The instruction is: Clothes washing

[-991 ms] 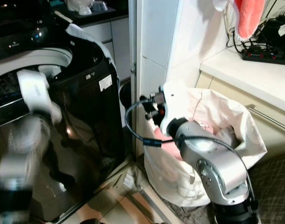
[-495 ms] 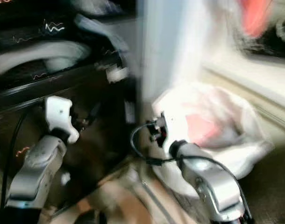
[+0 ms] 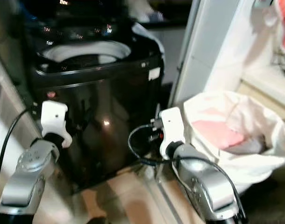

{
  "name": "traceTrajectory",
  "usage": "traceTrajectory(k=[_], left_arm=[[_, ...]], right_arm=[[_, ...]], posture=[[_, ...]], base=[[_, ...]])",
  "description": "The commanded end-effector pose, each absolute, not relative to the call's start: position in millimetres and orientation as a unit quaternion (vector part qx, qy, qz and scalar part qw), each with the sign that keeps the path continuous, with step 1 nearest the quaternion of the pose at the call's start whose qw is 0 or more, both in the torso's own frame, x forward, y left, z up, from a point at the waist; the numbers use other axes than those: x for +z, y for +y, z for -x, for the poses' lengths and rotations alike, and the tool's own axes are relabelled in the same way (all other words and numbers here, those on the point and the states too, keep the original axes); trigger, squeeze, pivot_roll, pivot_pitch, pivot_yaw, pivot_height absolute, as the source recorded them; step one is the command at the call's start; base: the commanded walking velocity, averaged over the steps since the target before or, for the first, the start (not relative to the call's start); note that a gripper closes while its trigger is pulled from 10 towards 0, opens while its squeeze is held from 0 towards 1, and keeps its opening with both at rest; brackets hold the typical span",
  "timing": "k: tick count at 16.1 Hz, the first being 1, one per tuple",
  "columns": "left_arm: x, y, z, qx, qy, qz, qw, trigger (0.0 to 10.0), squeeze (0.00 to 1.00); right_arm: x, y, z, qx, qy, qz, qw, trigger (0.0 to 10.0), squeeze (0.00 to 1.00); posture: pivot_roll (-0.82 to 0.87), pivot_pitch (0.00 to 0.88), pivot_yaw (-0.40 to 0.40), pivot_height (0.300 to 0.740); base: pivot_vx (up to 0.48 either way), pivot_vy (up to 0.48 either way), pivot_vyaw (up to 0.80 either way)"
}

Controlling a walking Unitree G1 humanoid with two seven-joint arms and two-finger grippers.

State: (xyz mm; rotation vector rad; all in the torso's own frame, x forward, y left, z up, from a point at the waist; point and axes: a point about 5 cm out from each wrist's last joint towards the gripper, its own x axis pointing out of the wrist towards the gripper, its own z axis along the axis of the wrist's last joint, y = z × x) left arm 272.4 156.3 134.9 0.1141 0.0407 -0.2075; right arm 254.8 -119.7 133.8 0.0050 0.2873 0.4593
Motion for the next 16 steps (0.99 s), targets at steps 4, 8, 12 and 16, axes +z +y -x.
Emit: traceTrajectory(k=[4, 8, 12, 16], left_arm=[[136, 149, -271, -0.112, 0.021, -0.067, 0.991, 10.0, 0.0], [118, 158, -269, -0.098, 0.058, -0.045, 0.992, 10.0, 0.0], [70, 164, -271, -0.081, 0.132, -0.041, 0.987, 10.0, 0.0], [6, 179, -249, -0.093, 0.262, -0.059, 0.959, 10.0, 0.0]], right_arm=[[129, -126, -256, 0.225, 0.141, 0.014, 0.964, 10.0, 0.0], [102, -128, -250, 0.227, 0.202, -0.012, 0.953, 10.0, 0.0], [47, -135, -242, 0.178, 0.274, -0.028, 0.945, 10.0, 0.0], [-13, -132, -222, 0.173, 0.371, -0.005, 0.913, 10.0, 0.0]], posture=[[0.02, 0.0, 0.01, 0.74], [0.02, 0.0, 0.013, 0.74], [0.04, 0.0, 0.001, 0.74], [0.05, 0.0, 0.013, 0.74]], base=[[0.0, -0.48, 0.8], [0.0, -0.24, 0.4], [-0.242, 0.0, 0.0], [-0.329, 0.0, 0.0]])
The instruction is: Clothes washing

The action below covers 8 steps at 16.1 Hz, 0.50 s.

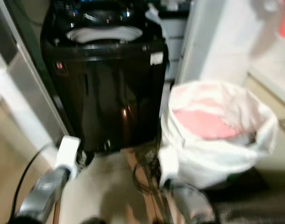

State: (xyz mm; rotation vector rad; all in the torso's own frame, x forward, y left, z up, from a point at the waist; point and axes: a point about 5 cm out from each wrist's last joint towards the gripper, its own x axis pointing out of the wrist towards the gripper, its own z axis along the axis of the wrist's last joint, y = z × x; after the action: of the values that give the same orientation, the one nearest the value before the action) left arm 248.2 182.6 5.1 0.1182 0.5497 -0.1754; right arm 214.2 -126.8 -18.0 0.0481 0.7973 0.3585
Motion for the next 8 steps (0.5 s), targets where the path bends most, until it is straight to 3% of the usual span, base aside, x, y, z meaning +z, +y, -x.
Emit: traceTrajectory(k=[1, 4, 8], left_arm=[[1, 184, -245, -0.097, 0.28, -0.056, 0.954, 10.0, 0.0], [-12, 199, -239, -0.08, 0.305, -0.035, 0.948, 10.0, 0.0], [-34, 199, -231, -0.056, 0.348, 0.013, 0.936, 10.0, 0.0]], right_arm=[[-19, -132, -216, 0.171, 0.384, -0.019, 0.907, 10.0, 0.0], [-40, -139, -206, 0.162, 0.41, -0.014, 0.898, 10.0, 0.0], [-53, -148, -209, 0.16, 0.421, 0.02, 0.892, 10.0, 0.0]], posture=[[0.05, 0.0, 0.016, 0.74], [0.05, 0.0, 0.021, 0.74], [0.04, 0.0, 0.02, 0.74]], base=[[-0.334, 0.0, 0.0], [-0.272, 0.0, 0.0], [0.0, 0.0, 0.0]])
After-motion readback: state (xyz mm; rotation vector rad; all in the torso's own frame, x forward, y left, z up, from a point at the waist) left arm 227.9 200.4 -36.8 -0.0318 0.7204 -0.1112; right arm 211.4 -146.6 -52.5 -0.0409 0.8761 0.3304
